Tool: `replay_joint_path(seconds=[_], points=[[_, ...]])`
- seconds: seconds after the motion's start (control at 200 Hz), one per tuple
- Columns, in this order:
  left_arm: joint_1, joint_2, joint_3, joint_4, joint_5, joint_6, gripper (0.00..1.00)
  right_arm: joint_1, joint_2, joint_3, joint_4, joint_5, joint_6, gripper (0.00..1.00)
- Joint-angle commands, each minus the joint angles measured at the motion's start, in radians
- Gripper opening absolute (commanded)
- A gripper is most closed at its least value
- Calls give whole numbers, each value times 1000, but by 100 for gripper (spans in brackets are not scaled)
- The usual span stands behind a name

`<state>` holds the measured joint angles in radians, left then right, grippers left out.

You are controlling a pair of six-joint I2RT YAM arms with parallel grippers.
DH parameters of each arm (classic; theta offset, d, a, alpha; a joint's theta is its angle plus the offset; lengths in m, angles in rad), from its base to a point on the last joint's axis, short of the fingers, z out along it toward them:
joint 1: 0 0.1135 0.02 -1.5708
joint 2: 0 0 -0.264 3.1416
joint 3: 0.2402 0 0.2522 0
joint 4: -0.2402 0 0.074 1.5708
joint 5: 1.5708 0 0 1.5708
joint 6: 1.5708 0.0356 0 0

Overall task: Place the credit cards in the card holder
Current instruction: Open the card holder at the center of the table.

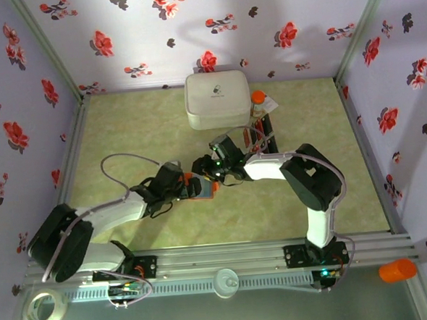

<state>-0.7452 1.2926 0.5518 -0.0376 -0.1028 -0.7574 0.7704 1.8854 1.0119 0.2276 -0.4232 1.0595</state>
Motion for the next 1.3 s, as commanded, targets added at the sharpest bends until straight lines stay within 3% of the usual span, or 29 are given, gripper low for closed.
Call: replay_joint_path(seconds=[0.0, 0.455, 0.83, 1.295], points=[[21, -88, -7, -62, -19, -29, 100, 17, -15, 21, 46, -16, 42, 47], [127, -360, -29, -197, -66, -66, 100, 77, 52, 101, 107, -16, 120, 54], [137, -354, -51, -207, -57, -72, 100, 72, 163, 109, 169, -35, 145, 53], [135, -267, -86, -140, -20, -82, 100, 30, 126, -2, 214, -55, 141, 51]])
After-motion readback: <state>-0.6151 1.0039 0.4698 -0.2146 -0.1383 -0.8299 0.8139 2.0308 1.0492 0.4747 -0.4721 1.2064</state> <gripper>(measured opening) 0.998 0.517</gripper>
